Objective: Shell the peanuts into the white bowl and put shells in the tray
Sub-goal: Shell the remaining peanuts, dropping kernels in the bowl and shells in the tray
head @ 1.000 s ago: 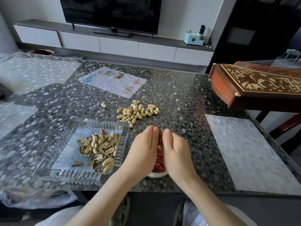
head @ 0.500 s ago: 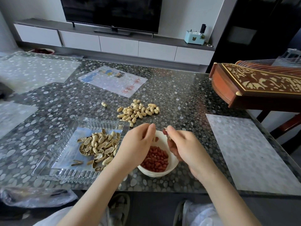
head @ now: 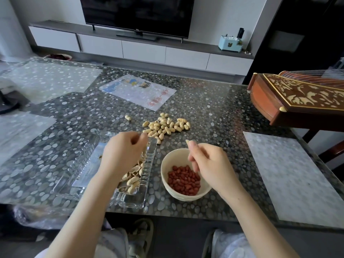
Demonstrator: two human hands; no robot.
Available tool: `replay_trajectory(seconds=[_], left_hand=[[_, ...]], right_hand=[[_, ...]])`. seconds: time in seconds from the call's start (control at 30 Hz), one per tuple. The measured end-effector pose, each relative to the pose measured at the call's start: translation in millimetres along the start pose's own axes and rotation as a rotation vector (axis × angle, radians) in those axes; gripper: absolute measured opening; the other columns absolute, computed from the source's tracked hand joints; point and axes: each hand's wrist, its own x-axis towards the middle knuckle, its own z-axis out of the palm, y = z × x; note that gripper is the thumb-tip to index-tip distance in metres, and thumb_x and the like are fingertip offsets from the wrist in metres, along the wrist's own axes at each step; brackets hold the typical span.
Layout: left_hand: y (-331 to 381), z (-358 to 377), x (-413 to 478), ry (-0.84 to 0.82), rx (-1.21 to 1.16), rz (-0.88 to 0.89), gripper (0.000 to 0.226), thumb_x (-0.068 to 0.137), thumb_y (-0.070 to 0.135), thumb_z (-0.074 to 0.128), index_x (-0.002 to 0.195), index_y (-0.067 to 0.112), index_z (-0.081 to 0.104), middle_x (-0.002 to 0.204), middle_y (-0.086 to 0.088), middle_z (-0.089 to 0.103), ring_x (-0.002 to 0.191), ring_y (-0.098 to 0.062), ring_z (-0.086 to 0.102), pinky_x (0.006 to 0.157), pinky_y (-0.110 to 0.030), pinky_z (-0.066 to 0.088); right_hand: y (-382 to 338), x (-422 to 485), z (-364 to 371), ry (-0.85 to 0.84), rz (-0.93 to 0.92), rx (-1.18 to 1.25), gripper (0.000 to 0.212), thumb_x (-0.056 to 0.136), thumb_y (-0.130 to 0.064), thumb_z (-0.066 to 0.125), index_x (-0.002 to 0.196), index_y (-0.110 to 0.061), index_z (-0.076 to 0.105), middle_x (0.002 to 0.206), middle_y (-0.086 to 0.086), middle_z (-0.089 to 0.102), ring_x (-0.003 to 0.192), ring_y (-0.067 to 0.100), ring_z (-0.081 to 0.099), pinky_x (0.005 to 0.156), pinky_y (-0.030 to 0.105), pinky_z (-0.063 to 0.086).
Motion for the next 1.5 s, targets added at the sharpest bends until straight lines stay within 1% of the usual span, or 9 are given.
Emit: replay_trajectory(seconds=[0.2,0.33,0.47,0.57,0.73,1.0,1.13,1.27,1.5], left_hand=[[-52,-24,16,-0.084,0.273,-0.194,0.051,0.094,0.046,0.047,0.056,0.012,0.043,0.049,-0.001,0.045,0.045,-0.019,0.040,0.046,-0.022,0.028],[-58,-29,18,-0.114,0.324,-0.230,0.055,0.093,0.054,0.043,0.058,0.012,0.038,0.048,0.000,0.038,0.044,-0.017,0.035,0.046,-0.025,0.023],[-60,-34,19,-0.013,0.260,-0.219,0.050,0.093,0.054,0.042,0.068,0.010,0.044,0.058,-0.004,0.048,0.052,-0.019,0.042,0.050,-0.027,0.031],[-60,-35,19,0.035,0.203,-0.215,0.046,0.094,0.049,0.043,0.075,0.007,0.051,0.069,-0.006,0.058,0.061,-0.022,0.051,0.057,-0.030,0.041],[-54,-34,17,0.079,0.136,-0.181,0.040,0.095,0.042,0.045,0.079,0.006,0.054,0.074,-0.006,0.059,0.071,-0.025,0.057,0.063,-0.033,0.046],[-45,-29,19,0.084,0.121,-0.122,0.037,0.095,0.038,0.048,0.067,0.013,0.047,0.059,-0.001,0.049,0.051,-0.015,0.041,0.047,-0.027,0.028],[-34,-29,16,0.028,0.048,-0.078,0.033,0.095,0.036,0.049,0.072,0.012,0.053,0.057,0.001,0.048,0.049,-0.012,0.040,0.047,-0.025,0.027],[-13,-19,5,-0.060,-0.165,0.002,0.036,0.094,0.039,0.048,0.082,0.007,0.060,0.064,-0.004,0.054,0.052,-0.014,0.040,0.052,-0.026,0.033],[22,6,-14,-0.191,-0.568,0.079,0.048,0.089,0.051,0.040,0.083,0.009,0.064,0.064,0.003,0.056,0.058,-0.007,0.050,0.061,-0.028,0.041]], right_hand=[[-23,19,51,-0.123,-0.300,-0.387,0.046,0.095,-0.049,0.046,0.066,-0.015,0.057,0.053,-0.005,0.051,0.049,0.011,0.049,0.047,0.025,0.036],[-33,31,77,-0.252,-0.362,-0.613,0.042,0.094,-0.052,0.047,0.095,-0.015,0.066,0.080,-0.004,0.058,0.070,0.012,0.052,0.061,0.027,0.039],[-19,69,72,-0.142,-0.226,-0.681,0.026,0.097,-0.033,0.050,0.104,-0.014,0.067,0.094,-0.002,0.064,0.080,0.011,0.059,0.065,0.020,0.045],[8,114,64,-0.047,-0.007,-0.749,0.020,0.097,-0.020,0.050,0.103,-0.011,0.067,0.105,0.005,0.067,0.097,0.023,0.061,0.074,0.029,0.046],[33,155,68,-0.229,0.057,-0.808,0.032,0.096,-0.024,0.052,0.127,-0.024,0.055,0.126,0.007,0.058,0.116,0.029,0.053,0.091,0.037,0.042],[44,167,77,-0.172,0.025,-0.865,0.016,0.092,-0.004,0.051,0.100,-0.011,0.063,0.111,0.009,0.062,0.098,0.027,0.057,0.079,0.035,0.049],[27,158,59,-0.025,0.044,-0.605,0.009,0.087,-0.005,0.054,0.092,-0.010,0.060,0.098,0.006,0.063,0.091,0.023,0.059,0.070,0.029,0.043],[-5,111,34,-0.044,0.178,0.108,0.007,0.080,0.000,0.065,0.081,-0.004,0.060,0.077,0.011,0.066,0.063,0.017,0.061,0.058,0.028,0.052],[-14,28,6,-0.046,0.271,0.726,0.005,0.084,0.003,0.064,0.082,-0.001,0.062,0.079,0.016,0.069,0.067,0.019,0.066,0.060,0.025,0.054]])
